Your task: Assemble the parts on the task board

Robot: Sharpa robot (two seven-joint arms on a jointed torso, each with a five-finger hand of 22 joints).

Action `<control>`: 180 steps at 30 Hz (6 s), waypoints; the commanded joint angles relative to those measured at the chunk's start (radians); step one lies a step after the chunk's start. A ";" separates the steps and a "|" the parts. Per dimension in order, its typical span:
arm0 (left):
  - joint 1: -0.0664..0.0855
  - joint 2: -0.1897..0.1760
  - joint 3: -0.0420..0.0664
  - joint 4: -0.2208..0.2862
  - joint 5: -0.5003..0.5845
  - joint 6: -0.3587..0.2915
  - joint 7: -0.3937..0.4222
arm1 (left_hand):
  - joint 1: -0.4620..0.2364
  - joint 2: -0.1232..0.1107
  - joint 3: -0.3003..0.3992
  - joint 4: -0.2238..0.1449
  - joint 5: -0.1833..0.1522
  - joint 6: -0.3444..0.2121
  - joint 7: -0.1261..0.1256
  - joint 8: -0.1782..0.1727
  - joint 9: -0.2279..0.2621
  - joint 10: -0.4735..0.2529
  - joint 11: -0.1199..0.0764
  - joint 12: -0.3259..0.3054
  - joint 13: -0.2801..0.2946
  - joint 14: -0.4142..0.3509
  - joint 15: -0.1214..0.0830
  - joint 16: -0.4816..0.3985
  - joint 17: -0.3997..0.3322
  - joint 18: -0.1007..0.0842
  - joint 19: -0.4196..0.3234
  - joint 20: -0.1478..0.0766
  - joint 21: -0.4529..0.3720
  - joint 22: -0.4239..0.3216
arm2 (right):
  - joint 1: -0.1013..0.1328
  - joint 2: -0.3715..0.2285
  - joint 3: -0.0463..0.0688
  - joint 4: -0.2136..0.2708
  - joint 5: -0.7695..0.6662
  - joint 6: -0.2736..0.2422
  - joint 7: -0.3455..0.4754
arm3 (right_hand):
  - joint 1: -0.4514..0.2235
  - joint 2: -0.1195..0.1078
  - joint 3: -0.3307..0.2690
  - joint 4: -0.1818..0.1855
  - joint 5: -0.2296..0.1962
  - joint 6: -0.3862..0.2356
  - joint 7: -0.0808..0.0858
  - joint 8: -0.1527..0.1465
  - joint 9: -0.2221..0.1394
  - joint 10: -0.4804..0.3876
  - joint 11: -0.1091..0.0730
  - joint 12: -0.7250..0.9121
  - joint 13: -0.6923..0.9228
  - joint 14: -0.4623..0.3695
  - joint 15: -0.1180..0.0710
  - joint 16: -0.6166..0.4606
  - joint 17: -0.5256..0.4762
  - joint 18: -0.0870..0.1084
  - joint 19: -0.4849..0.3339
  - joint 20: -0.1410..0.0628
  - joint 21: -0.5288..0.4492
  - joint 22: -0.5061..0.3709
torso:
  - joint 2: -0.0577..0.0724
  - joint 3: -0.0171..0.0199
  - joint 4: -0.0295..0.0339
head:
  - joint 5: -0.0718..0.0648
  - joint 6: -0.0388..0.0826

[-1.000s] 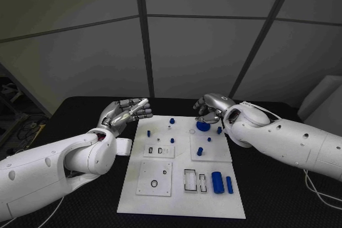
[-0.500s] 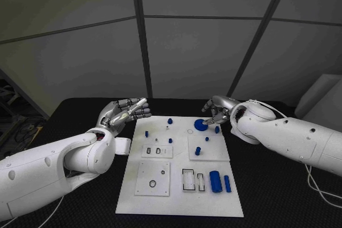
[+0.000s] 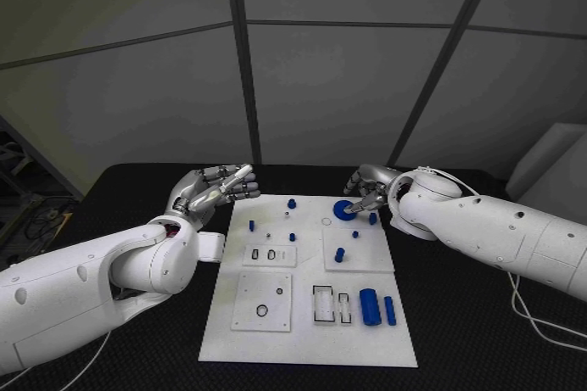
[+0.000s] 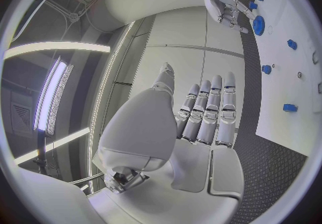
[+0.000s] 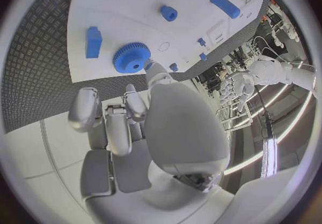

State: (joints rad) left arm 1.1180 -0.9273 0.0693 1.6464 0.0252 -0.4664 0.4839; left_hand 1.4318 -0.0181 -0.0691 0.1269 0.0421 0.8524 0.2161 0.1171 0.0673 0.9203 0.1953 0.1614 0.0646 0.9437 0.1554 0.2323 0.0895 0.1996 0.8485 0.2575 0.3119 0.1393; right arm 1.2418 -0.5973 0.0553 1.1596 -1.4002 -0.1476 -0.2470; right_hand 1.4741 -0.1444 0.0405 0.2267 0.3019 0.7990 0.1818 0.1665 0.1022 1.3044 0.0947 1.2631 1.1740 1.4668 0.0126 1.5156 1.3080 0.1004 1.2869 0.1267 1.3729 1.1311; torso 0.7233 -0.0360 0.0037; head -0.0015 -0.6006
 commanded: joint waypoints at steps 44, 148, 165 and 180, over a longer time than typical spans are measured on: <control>0.002 0.001 0.001 0.001 -0.009 0.013 0.003 | 0.002 0.012 -0.001 -0.011 0.005 -0.001 0.030 -0.006 -0.001 -0.004 0.002 -0.006 0.000 0.008 -0.002 -0.006 -0.002 -0.020 0.003 0.001 -0.001 -0.003 | 0.001 0.030 0.000 -0.039 0.008 0.101 -0.009 | 0.069 0.053 0.059 -0.044 0.064 0.023 -0.002 0.035 0.008 0.030 -0.005 0.059 0.065 0.081 0.003 0.017 0.153 -0.021 0.024 -0.002 0.022 0.036 | -0.002 0.0005 -0.0015 | 0.005 -0.015; 0.002 0.011 0.001 0.000 -0.023 0.005 -0.007 | 0.011 0.020 0.000 -0.024 0.005 0.001 0.030 -0.010 -0.001 -0.004 0.003 -0.010 0.000 0.009 -0.001 -0.009 -0.003 -0.020 -0.001 0.001 -0.008 -0.007 | -0.002 0.264 -0.040 -0.053 -0.198 0.004 0.005 | -0.036 0.009 0.220 -0.120 0.018 0.008 0.000 -0.080 -0.035 0.028 -0.002 0.066 0.076 0.083 0.007 0.022 0.166 -0.030 0.049 0.002 0.048 0.092 | -0.001 0.0018 -0.0001 | 0.026 -0.035; 0.002 0.011 0.001 -0.001 -0.023 0.004 -0.009 | 0.011 0.020 0.000 -0.024 0.005 0.001 0.030 -0.010 -0.001 -0.004 0.003 -0.010 0.000 0.009 -0.001 -0.009 -0.003 -0.020 -0.001 0.001 -0.008 -0.007 | -0.002 0.256 -0.041 -0.038 -0.192 -0.001 0.011 | -0.044 0.009 0.217 -0.118 0.016 0.015 -0.001 -0.078 -0.032 0.036 -0.002 0.074 0.086 0.083 0.007 0.022 0.167 -0.030 0.050 0.003 0.048 0.094 | -0.001 0.0016 -0.0009 | 0.026 -0.035; 0.002 0.012 0.001 -0.003 -0.023 0.005 -0.009 | 0.011 0.020 0.000 -0.024 0.005 0.001 0.030 -0.010 -0.001 -0.004 0.003 -0.010 0.000 0.009 -0.001 -0.009 -0.003 -0.020 -0.001 0.001 -0.008 -0.007 | -0.002 0.246 -0.041 -0.024 -0.191 -0.021 0.008 | -0.045 0.009 0.217 -0.119 0.016 0.016 -0.001 -0.078 -0.031 0.037 -0.002 0.074 0.086 0.083 0.007 0.023 0.168 -0.030 0.050 0.003 0.048 0.094 | -0.002 0.0013 -0.0003 | 0.025 -0.035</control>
State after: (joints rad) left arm 1.1182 -0.9170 0.0696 1.6429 0.0114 -0.4661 0.4720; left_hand 1.4450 -0.0049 -0.0692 0.1103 0.0421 0.8524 0.2161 0.1131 0.0673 0.9203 0.1953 0.1577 0.0646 0.9437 0.1554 0.2286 0.0876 0.1996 0.8485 0.2575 0.3081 0.1339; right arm 1.2388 -0.3504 0.0150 1.1336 -1.5917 -0.1621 -0.2423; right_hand 1.4395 -0.1341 0.2613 0.1101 0.3224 0.8167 0.1815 0.0890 0.0700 1.3397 0.0947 1.3356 1.2587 1.4668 0.0124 1.5352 1.3073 0.0852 1.3368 0.1235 1.4240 1.2242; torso 0.7215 -0.0344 0.0032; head 0.0242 -0.6356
